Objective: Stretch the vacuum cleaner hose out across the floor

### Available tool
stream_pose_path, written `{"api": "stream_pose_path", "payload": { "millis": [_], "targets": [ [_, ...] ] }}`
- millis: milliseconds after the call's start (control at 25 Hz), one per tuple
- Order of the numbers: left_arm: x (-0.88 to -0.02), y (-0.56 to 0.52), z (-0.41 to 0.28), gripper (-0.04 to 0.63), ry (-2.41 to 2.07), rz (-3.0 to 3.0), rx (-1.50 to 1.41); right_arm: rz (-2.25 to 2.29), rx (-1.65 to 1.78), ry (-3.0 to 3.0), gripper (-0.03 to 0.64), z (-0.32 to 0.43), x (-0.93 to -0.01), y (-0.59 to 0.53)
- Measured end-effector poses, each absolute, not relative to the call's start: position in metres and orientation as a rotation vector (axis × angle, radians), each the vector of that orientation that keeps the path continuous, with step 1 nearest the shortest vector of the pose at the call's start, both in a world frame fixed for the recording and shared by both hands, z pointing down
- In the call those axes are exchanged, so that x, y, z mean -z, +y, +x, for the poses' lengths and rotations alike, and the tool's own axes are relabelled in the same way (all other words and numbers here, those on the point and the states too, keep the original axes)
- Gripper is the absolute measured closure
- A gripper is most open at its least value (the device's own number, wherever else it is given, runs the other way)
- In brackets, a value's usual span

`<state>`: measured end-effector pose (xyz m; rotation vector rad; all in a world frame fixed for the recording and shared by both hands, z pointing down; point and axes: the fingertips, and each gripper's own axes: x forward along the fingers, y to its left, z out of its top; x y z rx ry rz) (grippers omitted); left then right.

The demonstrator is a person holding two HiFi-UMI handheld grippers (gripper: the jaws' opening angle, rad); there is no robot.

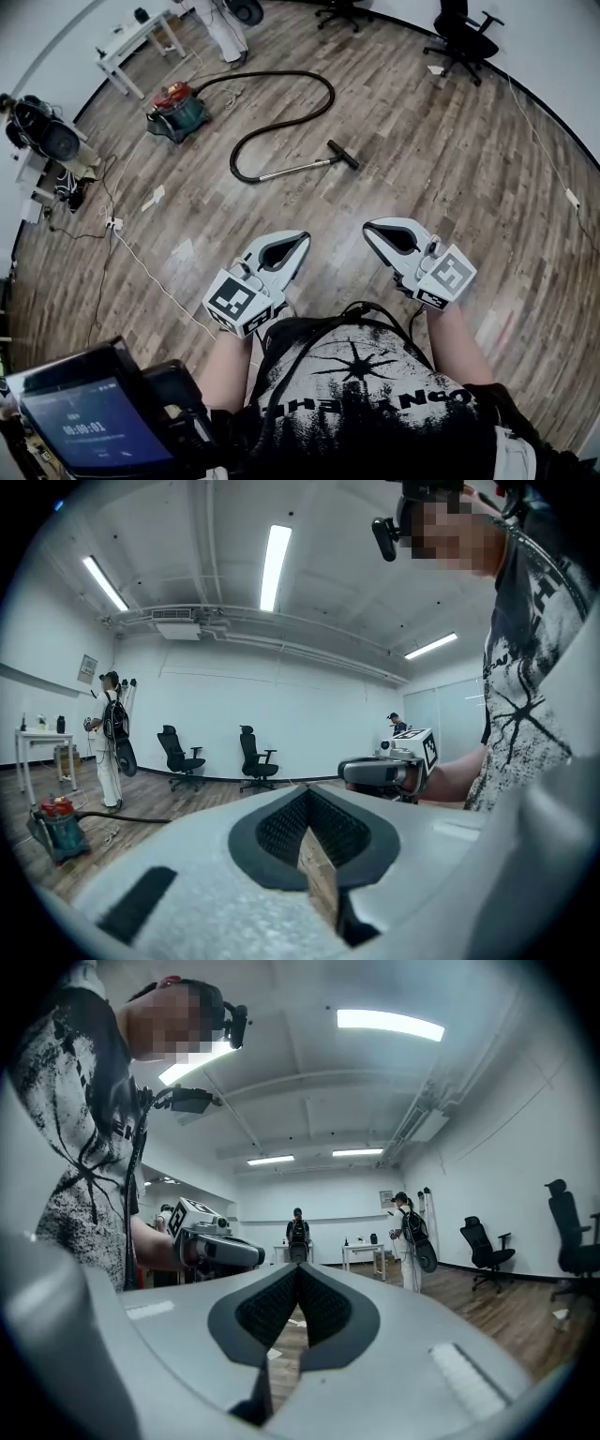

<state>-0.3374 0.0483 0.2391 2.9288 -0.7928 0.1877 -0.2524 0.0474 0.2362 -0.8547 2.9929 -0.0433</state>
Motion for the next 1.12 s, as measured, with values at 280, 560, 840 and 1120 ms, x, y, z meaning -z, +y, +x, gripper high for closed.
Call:
{"api": "stream_pose_path", "payload": {
  "millis": [280, 560, 840, 1120],
  "targets": [
    [-0.232, 0.044, -0.340, 0.595, -0.791, 2.918, -0.184, -0.826, 0.034, 3.005, 0.611, -0.262, -0.227, 0.045],
    [-0.234, 0.037, -0.351, 0.594, -0.809, 2.886, -0.201, -0.802, 0.066, 3.001, 0.611, -0.275, -0.227, 0.036],
    [-0.255, 0.007, -0.395, 0.594, -0.846, 2.850, -0.203, -0.781, 0.112, 3.016, 0.611, -0.315, -0.254, -0.001],
    [-0.250, -0.006, -0.390, 0.594, -0.877, 2.852, -0.196, -0.761, 0.072, 3.033, 0.611, -0.312, -0.244, -0.017]
  ]
}}
